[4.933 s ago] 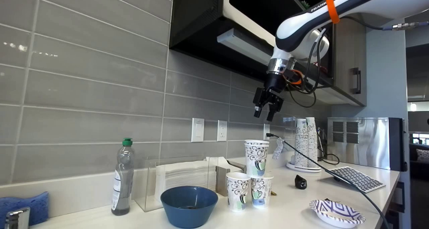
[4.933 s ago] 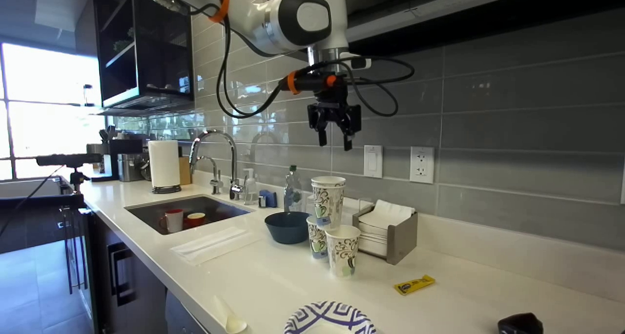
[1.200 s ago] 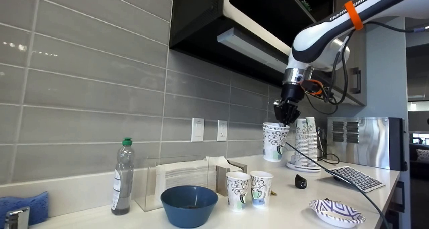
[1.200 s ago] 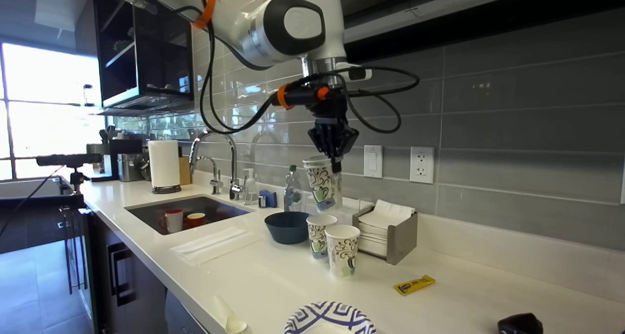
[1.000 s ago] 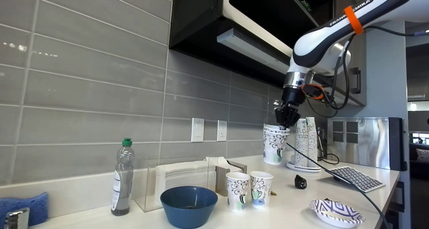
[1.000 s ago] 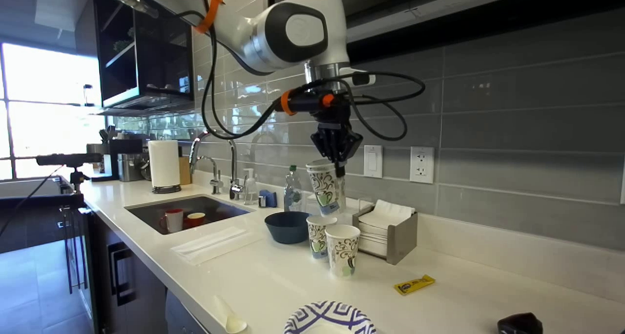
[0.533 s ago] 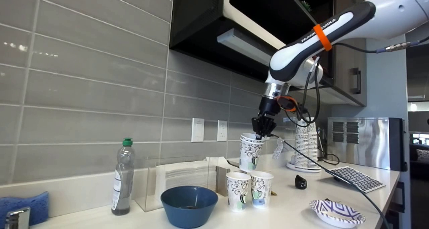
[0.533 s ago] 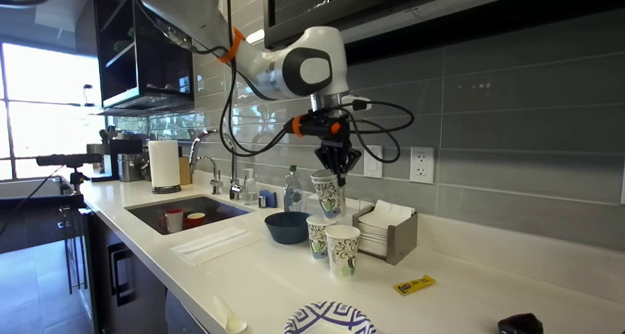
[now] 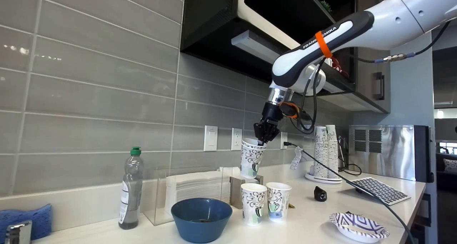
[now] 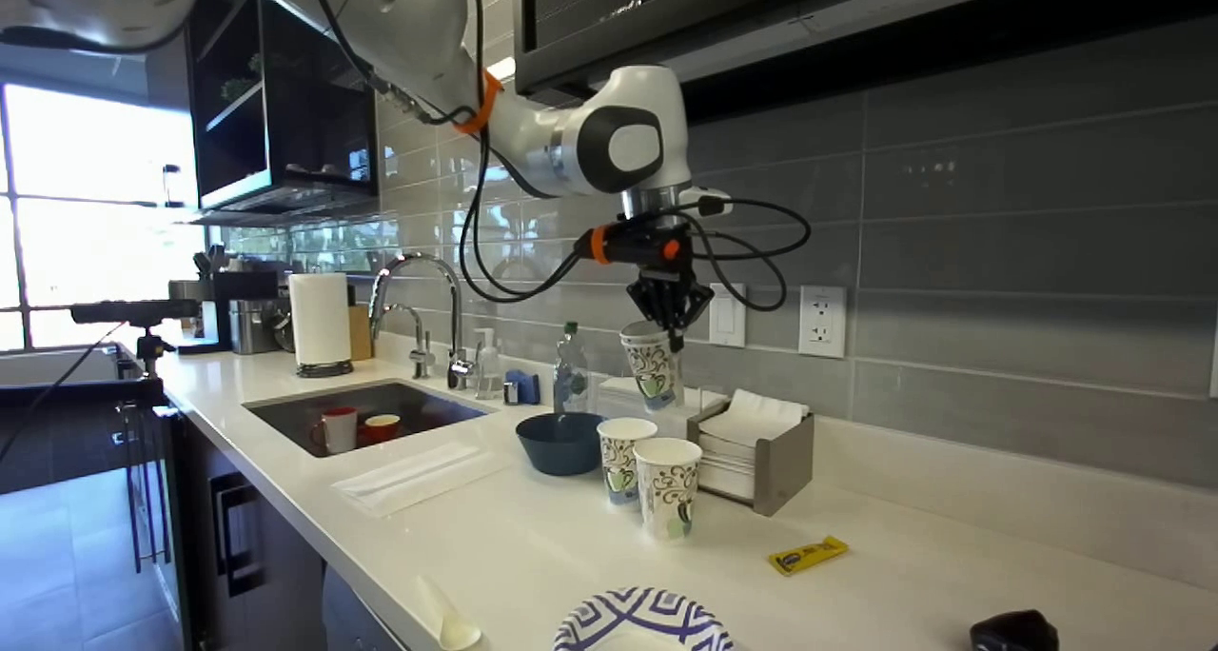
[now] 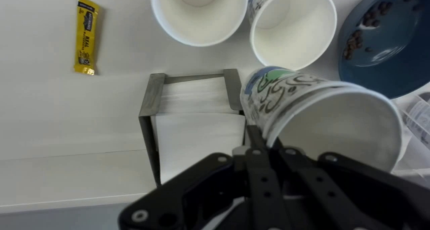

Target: Stack the cups together

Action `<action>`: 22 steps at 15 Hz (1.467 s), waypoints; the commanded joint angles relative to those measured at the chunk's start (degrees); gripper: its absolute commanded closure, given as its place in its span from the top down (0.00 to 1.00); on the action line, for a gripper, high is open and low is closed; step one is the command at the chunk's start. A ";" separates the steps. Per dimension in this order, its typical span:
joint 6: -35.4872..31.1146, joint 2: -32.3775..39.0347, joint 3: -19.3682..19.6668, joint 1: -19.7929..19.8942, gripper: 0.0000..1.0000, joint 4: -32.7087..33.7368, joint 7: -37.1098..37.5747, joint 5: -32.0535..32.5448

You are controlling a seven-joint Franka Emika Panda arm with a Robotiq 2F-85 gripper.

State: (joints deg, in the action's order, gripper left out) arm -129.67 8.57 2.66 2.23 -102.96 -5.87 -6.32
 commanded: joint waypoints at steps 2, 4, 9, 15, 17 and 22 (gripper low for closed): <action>4.79 3.38 -1.10 0.47 0.01 6.02 -0.57 -0.89; 6.84 4.18 -1.00 0.49 0.01 7.55 -0.45 0.04; 11.42 5.45 -1.15 0.58 0.01 10.12 -1.00 -0.10; 15.69 5.19 -1.17 0.84 0.01 10.21 -2.33 -0.30; 15.54 5.47 -1.26 0.75 0.01 10.26 -2.90 -0.26; 15.13 6.38 -1.79 0.64 0.01 10.20 -3.46 -1.04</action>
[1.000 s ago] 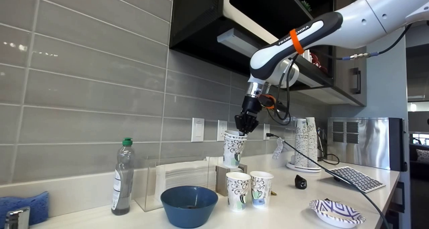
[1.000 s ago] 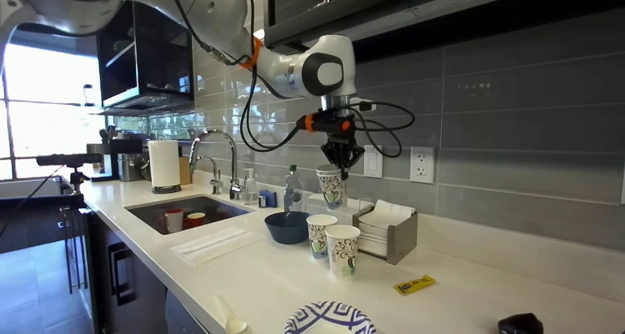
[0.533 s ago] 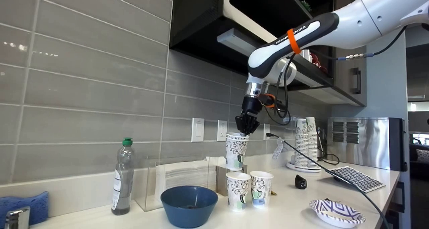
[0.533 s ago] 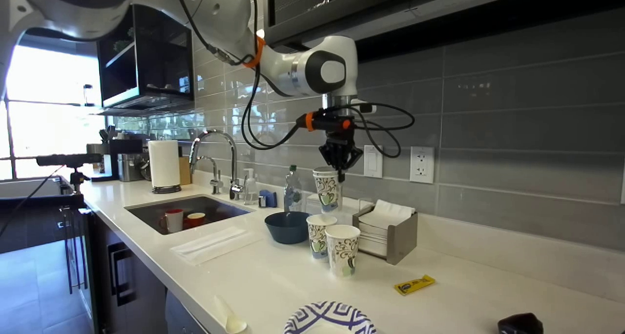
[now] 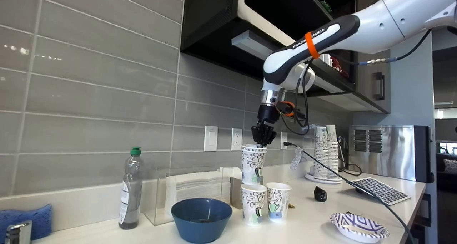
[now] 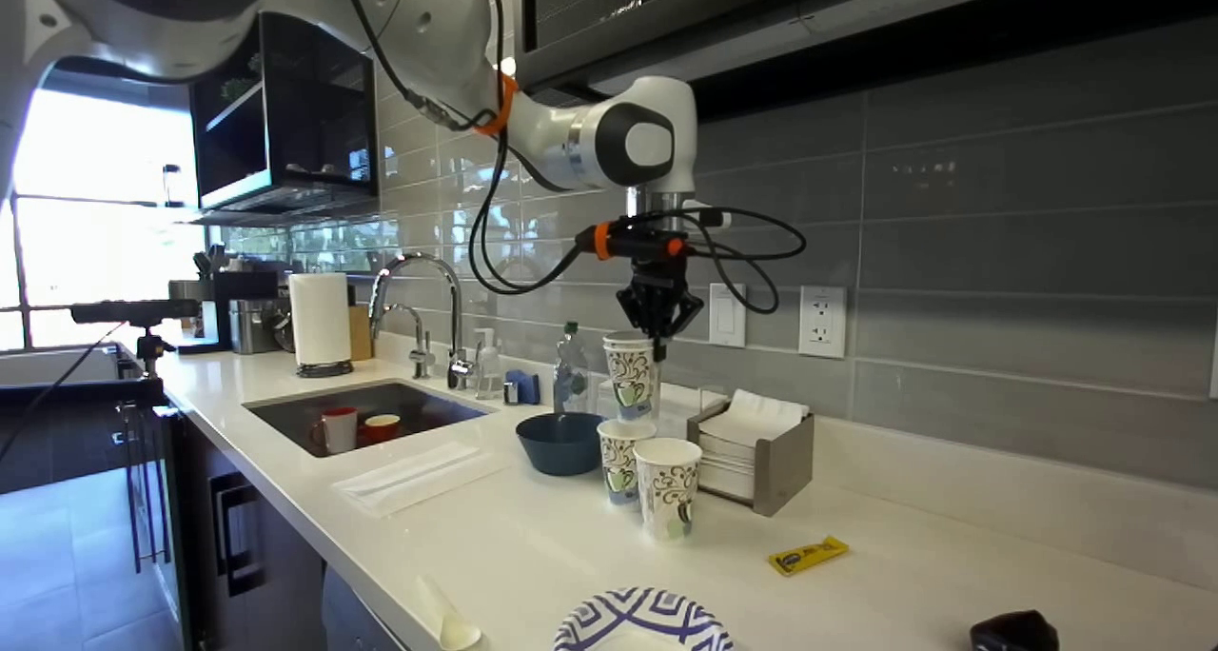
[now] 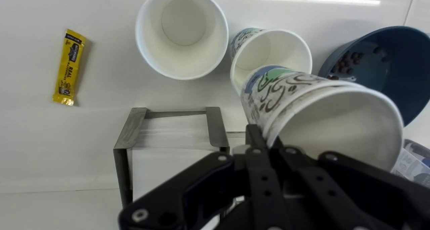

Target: Stack the cups together

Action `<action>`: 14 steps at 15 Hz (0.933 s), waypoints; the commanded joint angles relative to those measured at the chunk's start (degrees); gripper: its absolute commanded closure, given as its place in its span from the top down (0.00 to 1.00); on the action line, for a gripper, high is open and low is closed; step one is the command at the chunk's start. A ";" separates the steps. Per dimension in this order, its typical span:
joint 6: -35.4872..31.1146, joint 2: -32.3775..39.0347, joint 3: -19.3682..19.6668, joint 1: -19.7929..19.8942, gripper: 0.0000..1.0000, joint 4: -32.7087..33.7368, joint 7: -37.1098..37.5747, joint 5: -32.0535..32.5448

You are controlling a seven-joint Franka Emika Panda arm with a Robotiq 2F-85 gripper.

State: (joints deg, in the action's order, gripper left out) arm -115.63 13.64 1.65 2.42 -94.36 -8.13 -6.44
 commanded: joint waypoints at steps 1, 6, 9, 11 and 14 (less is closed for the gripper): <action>1.41 1.45 -0.88 0.45 0.01 1.67 -1.26 -0.91; 2.45 2.44 -0.83 0.28 0.01 2.56 -0.50 0.13; 3.39 2.33 -0.82 0.27 0.01 2.39 -0.41 0.20; 4.44 2.07 -0.77 0.35 0.01 2.24 -0.61 0.21; 4.93 1.94 -0.72 0.36 0.21 2.09 -0.43 0.19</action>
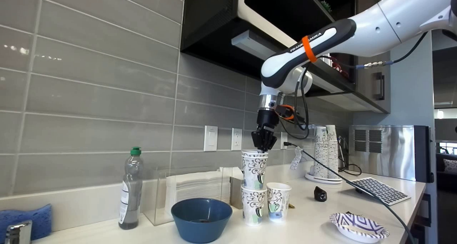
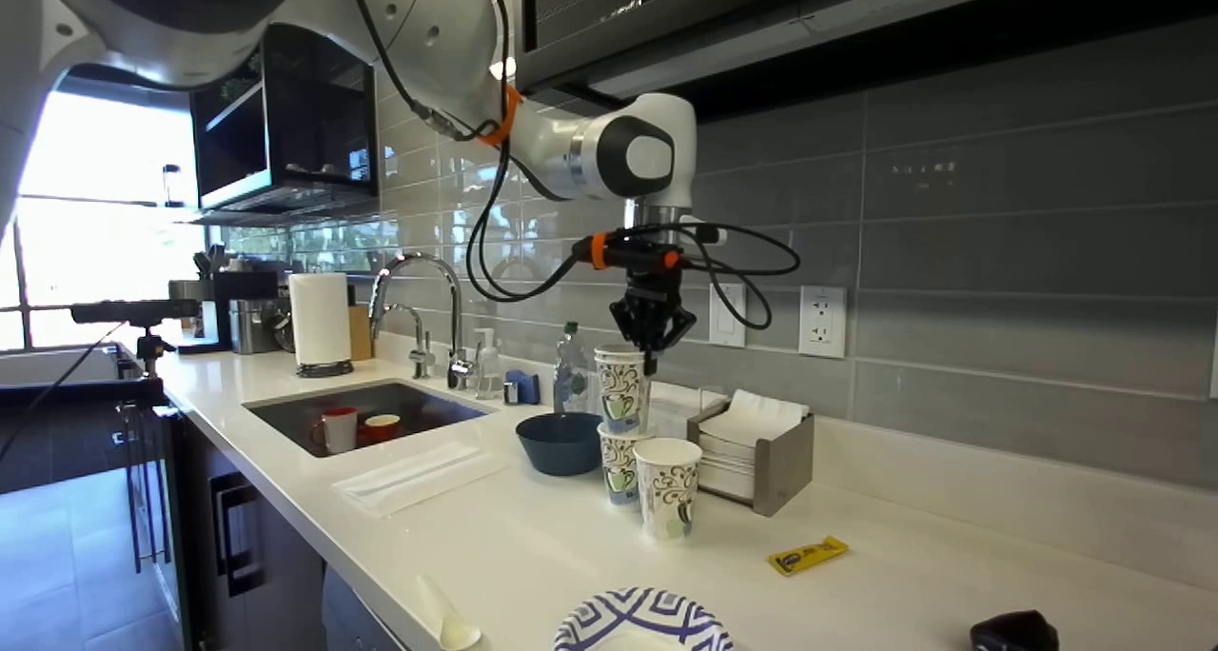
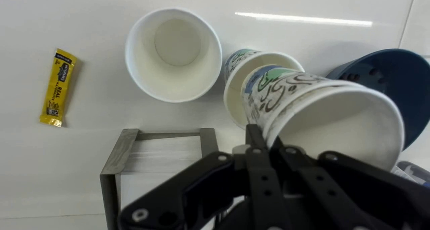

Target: Stack the cups together

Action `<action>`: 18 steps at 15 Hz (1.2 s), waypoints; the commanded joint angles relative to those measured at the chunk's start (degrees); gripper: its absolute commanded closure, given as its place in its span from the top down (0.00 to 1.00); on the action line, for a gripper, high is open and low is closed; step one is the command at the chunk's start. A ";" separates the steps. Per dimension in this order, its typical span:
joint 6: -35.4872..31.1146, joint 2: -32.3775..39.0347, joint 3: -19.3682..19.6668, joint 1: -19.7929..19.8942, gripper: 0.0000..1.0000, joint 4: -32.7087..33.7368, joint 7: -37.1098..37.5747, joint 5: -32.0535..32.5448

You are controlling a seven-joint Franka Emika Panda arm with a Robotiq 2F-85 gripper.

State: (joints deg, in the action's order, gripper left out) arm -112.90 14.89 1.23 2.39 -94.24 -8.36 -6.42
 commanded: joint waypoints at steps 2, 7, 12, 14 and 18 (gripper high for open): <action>1.85 0.66 -0.37 0.42 0.37 1.89 -0.09 -0.22; 2.29 -1.25 0.27 0.07 0.72 -0.52 5.51 0.40; -0.75 -3.26 1.31 0.66 1.00 -4.98 6.80 1.94; -3.23 -3.90 2.00 1.12 1.00 -7.28 6.45 2.47; -7.76 -4.36 3.06 2.12 1.00 -11.26 5.26 3.13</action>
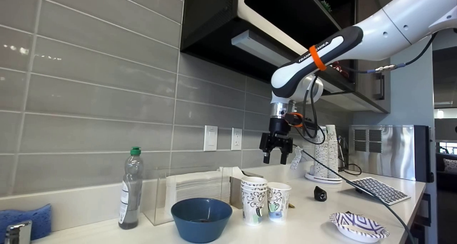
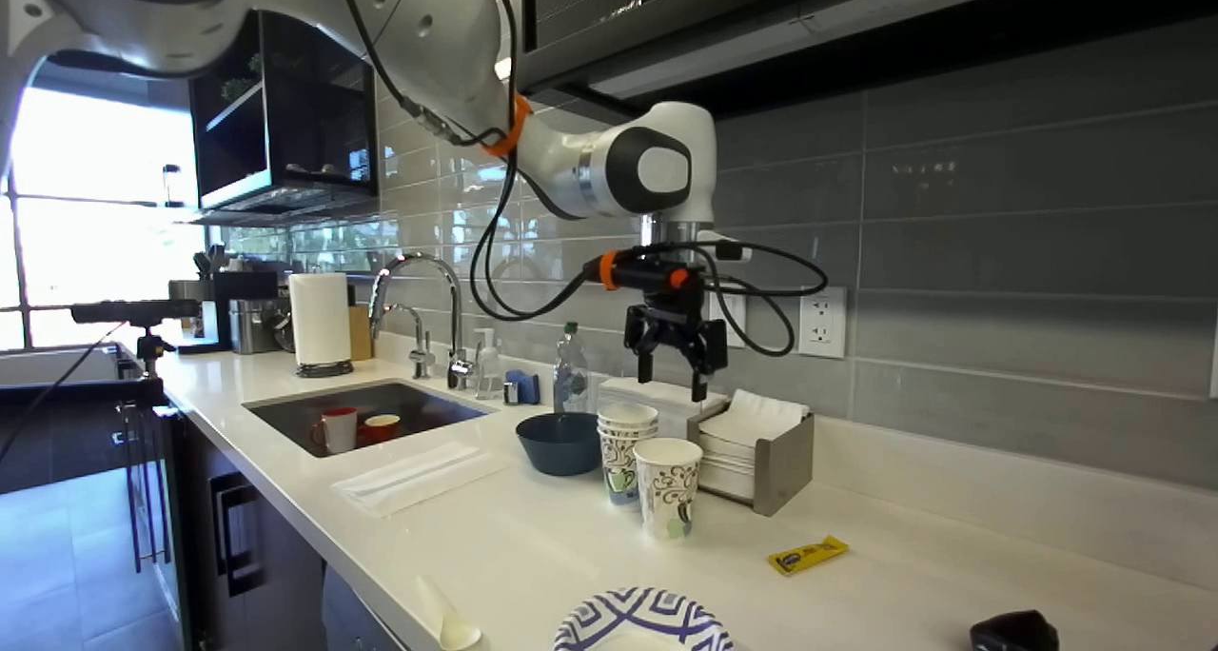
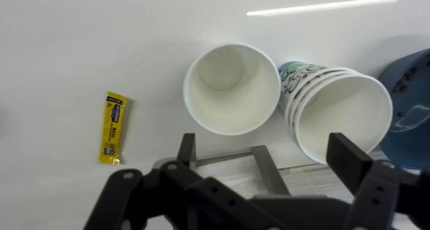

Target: Stack the cups together

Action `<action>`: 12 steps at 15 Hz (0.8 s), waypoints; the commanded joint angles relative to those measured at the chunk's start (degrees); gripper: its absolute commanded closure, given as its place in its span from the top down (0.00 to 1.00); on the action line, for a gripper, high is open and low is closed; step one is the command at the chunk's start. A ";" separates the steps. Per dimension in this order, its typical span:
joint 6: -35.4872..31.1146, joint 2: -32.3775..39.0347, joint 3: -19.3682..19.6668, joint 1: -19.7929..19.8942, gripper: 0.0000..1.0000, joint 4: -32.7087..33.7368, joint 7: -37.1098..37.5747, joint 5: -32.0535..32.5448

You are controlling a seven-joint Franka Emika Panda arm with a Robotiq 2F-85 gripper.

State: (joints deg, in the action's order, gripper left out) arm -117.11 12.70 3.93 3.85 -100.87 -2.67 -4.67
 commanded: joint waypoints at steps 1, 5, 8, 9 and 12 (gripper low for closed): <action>-4.50 -2.28 0.50 0.88 1.00 -5.61 -0.74 1.48; -7.73 -0.77 0.62 1.33 1.00 -7.03 -1.97 1.67; -10.41 -1.12 0.61 1.72 1.00 -9.17 -3.05 1.14; -11.11 -1.14 0.57 1.81 1.00 -9.83 -3.50 1.06; -12.34 -1.51 0.78 2.10 1.00 -11.61 -4.02 1.22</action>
State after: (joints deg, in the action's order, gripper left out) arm -127.28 12.63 4.67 5.33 -109.64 -5.40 -4.10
